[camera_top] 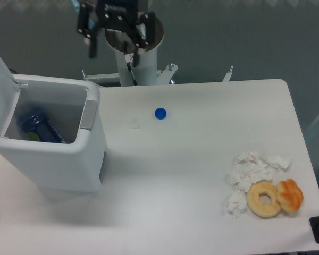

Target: Close the trash can

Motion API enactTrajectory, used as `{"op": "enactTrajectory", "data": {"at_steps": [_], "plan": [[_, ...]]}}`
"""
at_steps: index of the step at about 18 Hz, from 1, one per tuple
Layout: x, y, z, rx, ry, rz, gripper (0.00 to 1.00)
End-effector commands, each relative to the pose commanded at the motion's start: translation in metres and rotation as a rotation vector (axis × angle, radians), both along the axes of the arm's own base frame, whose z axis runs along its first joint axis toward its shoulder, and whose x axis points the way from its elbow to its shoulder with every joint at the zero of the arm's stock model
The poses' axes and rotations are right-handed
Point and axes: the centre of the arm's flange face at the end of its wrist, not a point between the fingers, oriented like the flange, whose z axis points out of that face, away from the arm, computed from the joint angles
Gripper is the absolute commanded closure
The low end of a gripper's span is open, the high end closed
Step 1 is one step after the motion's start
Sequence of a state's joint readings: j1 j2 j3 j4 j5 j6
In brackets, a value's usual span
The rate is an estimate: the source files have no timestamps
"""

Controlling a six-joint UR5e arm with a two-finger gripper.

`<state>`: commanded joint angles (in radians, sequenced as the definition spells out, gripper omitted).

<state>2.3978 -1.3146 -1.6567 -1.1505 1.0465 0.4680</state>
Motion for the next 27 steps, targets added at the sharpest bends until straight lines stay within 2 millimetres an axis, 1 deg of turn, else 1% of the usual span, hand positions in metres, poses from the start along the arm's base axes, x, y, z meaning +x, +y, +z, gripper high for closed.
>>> {"op": "enactTrajectory", "data": {"at_steps": [2,4,8,12,15,17,18,22,23,27], "plan": [[0.02,0.009,0.005,0.049,-0.09,-0.036,0.0],[0.033,0.014,0.008,0.075,-0.166,-0.039,0.0],[0.054,0.02,0.029,0.133,-0.213,-0.08,0.0],[0.085,0.027,0.034,0.154,-0.256,-0.165,0.0],[0.104,0.034,0.03,0.161,-0.298,-0.229,0.0],[0.112,0.038,0.03,0.159,-0.305,-0.254,0.0],[0.121,0.039,0.031,0.159,-0.308,-0.274,0.0],[0.132,0.038,0.043,0.191,-0.335,-0.311,0.0],[0.138,0.038,0.045,0.192,-0.335,-0.326,0.0],[0.15,0.055,0.036,0.198,-0.381,-0.395,0.0]]}}
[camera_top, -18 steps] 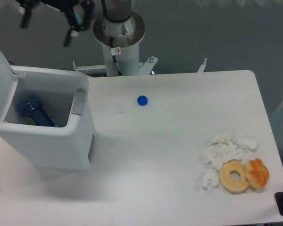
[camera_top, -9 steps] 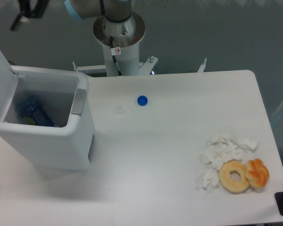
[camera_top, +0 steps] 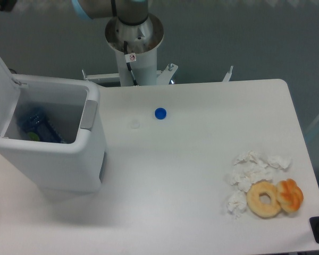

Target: Close the trash can

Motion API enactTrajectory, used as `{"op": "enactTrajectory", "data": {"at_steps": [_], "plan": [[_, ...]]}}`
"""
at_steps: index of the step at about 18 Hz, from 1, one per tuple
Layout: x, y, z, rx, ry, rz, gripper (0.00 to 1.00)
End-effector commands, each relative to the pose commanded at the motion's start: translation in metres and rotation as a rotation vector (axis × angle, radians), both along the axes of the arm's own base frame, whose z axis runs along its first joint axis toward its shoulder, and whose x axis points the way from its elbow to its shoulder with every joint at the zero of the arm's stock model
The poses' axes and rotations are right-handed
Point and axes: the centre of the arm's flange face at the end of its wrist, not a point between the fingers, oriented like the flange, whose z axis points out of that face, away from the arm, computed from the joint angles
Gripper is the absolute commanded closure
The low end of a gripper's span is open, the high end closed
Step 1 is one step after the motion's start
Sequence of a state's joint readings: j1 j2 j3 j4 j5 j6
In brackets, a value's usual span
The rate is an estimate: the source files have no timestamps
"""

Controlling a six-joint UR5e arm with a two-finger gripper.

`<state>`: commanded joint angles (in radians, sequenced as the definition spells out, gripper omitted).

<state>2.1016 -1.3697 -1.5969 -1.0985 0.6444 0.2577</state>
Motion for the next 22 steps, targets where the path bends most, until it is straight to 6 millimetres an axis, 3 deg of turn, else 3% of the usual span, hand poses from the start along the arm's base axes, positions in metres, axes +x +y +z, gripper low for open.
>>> {"op": "enactTrajectory", "data": {"at_steps": [14,22], "plan": [[0.054,0.075,-0.041,-0.048,-0.038,-0.185,0.0],[0.059,0.087,-0.06,-0.089,-0.046,-0.193,0.0]]}}
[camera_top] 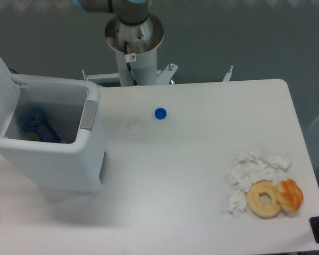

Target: Close the trash can

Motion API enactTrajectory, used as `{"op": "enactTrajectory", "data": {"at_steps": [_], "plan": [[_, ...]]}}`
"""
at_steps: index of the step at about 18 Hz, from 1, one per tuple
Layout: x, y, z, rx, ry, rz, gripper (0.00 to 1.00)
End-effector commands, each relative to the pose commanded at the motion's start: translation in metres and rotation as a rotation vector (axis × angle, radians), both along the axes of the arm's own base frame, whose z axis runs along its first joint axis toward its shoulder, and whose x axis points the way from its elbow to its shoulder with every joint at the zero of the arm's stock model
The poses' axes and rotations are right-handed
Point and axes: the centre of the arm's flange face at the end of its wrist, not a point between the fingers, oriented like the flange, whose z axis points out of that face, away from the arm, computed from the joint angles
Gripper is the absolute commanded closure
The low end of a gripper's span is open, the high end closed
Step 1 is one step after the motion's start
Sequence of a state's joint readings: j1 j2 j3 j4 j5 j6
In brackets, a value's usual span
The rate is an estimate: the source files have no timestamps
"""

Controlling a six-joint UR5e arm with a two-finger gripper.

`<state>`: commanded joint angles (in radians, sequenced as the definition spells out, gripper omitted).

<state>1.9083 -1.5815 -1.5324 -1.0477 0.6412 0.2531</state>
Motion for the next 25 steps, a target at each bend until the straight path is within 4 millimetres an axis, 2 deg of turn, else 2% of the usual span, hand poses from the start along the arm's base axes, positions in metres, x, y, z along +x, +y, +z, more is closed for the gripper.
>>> {"op": "enactTrajectory", "data": {"at_steps": [10,12,17,25], "plan": [[-0.007,0.001,-0.017,-0.057,0.051,0.05,0.0],[-0.008,-0.004,-0.024,-0.075,0.071,0.067,0.0],[-0.006,-0.017,-0.026,-0.079,0.081,0.075,0.0],[-0.025,-0.018,-0.035,-0.121,0.216,0.167,0.0]]}}
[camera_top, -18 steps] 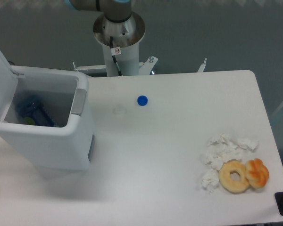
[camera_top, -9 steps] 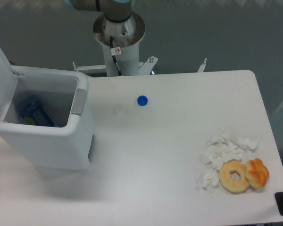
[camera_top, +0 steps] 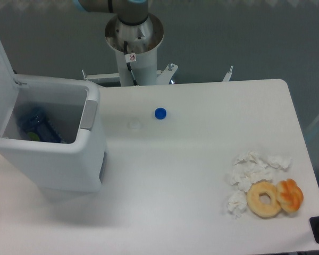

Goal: Close the trash can
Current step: 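Push the gripper against the back of the lid, tipping it forward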

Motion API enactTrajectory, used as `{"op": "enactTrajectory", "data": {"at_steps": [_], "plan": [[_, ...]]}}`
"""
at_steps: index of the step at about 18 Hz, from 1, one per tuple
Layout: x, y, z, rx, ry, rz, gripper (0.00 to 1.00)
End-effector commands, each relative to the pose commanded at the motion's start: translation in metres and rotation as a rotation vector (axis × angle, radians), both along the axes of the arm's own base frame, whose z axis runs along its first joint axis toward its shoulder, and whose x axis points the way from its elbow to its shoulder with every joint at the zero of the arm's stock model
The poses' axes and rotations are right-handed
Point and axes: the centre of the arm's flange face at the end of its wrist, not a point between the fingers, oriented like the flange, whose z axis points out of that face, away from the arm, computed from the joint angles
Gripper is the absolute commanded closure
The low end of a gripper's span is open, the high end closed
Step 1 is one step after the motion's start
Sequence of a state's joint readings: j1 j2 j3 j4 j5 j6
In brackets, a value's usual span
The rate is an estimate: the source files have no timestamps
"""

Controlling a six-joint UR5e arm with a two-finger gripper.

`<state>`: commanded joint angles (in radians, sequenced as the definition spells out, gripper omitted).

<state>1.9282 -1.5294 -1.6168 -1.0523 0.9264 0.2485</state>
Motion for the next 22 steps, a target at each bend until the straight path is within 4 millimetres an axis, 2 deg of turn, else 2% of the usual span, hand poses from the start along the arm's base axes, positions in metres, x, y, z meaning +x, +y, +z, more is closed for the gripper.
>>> {"op": "enactTrajectory", "data": {"at_steps": [5,16,22], "plan": [[-0.021,-0.01,0.009,0.004,0.063,0.066,0.0],[-0.075,-0.014,0.006,-0.015,0.1,0.179,0.0],[-0.089,-0.018,-0.014,-0.055,0.17,0.194,0.0]]}}
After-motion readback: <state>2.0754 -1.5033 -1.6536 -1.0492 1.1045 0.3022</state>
